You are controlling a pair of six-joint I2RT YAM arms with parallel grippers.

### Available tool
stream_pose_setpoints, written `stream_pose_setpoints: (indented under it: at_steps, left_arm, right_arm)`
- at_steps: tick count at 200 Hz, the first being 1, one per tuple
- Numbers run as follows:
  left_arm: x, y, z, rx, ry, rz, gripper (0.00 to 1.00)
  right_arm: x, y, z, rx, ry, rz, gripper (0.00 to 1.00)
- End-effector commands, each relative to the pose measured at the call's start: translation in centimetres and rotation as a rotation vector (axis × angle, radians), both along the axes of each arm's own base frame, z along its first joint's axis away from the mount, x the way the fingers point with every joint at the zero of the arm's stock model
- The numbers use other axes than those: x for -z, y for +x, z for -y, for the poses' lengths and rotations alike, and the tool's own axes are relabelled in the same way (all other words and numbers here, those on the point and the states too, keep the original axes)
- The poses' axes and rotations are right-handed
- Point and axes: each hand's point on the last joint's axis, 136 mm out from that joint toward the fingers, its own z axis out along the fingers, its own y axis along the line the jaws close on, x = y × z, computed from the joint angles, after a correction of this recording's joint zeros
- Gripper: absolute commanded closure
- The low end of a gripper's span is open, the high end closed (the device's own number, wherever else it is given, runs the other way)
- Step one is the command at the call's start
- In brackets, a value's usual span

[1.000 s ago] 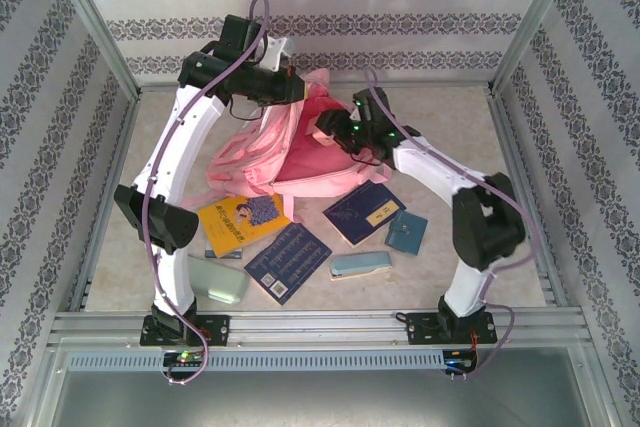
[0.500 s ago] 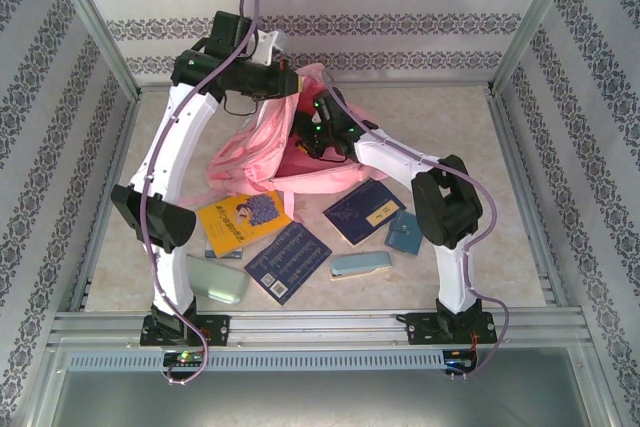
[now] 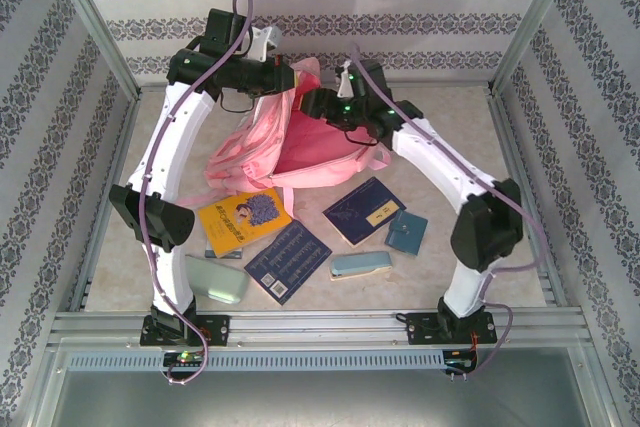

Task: Pack the student bag

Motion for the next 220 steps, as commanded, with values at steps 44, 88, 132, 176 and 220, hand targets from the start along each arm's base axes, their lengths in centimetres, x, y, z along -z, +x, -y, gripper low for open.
stream_pose_setpoints:
  at_steps: [44,88,132,176,220]
  left_arm:
    - [-3.4,0.7,0.3,0.002,-0.060,0.114,1.00]
    - [-3.0,0.8,0.4,-0.015,-0.058,0.095,1.00]
    - [-2.5,1.1,0.3,-0.051,-0.050,0.064,1.00]
    - [-2.3,0.8,0.5,-0.061,-0.062,0.035,1.00]
    - [-2.2,0.5,0.7,-0.061,-0.069,0.018,1.00]
  right_arm:
    - [4.3,-9.5,10.2,0.121,-0.362,-0.156,0.35]
    - [9.8,-18.0,15.3,0.307,-0.370,-0.474,0.30]
    - [15.8,-24.4,15.9,0.512,-0.244,-0.875,0.28]
    - [19.9,-27.6,16.5,0.791,-0.094,-1.053,0.22]
    - [22.4,-27.7,16.5,0.890,-0.062,-1.083,0.17]
